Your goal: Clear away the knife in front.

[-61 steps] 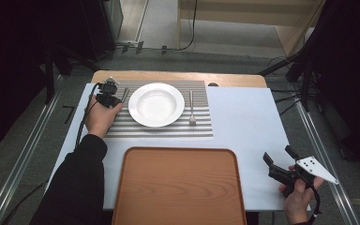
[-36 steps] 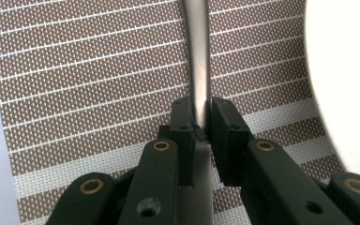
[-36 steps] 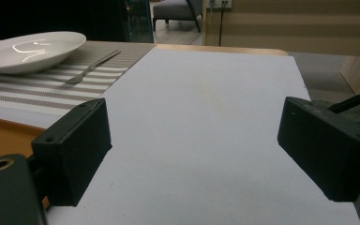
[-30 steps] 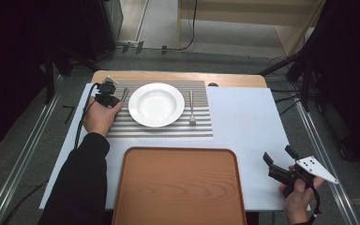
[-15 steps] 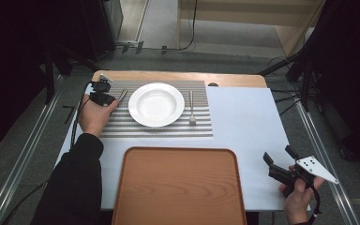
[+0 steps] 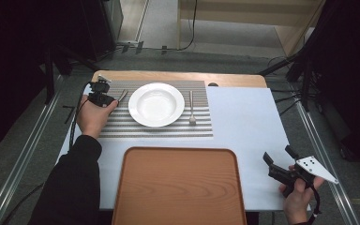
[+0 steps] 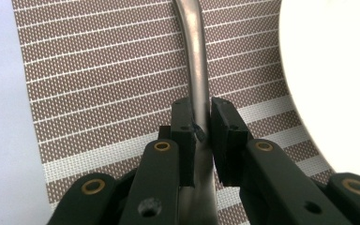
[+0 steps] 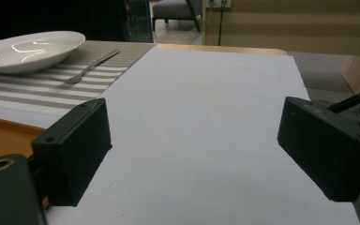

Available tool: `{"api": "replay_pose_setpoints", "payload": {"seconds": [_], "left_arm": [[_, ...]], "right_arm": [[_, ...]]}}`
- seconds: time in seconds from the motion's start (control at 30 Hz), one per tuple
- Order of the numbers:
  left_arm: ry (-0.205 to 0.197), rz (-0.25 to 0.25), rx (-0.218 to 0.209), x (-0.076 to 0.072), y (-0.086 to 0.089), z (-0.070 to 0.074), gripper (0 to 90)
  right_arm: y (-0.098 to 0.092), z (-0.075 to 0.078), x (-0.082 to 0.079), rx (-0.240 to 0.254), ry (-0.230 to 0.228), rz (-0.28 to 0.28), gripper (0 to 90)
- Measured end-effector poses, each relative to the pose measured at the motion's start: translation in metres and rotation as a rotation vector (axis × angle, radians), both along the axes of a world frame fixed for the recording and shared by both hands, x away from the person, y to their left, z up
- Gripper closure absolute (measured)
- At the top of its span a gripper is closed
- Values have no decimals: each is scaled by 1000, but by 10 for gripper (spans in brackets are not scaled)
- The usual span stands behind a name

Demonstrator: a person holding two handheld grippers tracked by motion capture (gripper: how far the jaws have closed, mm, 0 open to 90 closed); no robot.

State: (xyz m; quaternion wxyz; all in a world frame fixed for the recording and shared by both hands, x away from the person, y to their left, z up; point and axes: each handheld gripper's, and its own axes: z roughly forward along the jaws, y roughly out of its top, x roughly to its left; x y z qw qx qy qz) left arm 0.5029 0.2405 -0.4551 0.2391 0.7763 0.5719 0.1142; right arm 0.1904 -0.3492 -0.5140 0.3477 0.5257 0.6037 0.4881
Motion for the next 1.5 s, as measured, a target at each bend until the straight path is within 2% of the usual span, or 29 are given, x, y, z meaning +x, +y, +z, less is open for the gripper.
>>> {"api": "replay_pose_setpoints", "payload": {"seconds": [0.5,0.67,1.07,1.23,1.37,1.5], "left_arm": [[-47,-8,-29,-8,7,13,797],[-58,-6,-58,-13,9,15,797],[-102,-62,-81,-30,5,30,797],[-108,-88,-88,-37,2,29,797],[-114,-112,-69,-43,-1,28,797],[-127,-132,-76,-51,-4,30,797]], "right_arm": [[0,0,0,0,1,-2,91],[1,0,0,-2,-1,1,91],[1,0,0,-8,1,1,91],[1,0,0,-9,1,0,91],[1,0,0,-7,1,0,91],[1,0,0,-8,1,0,91]]}}
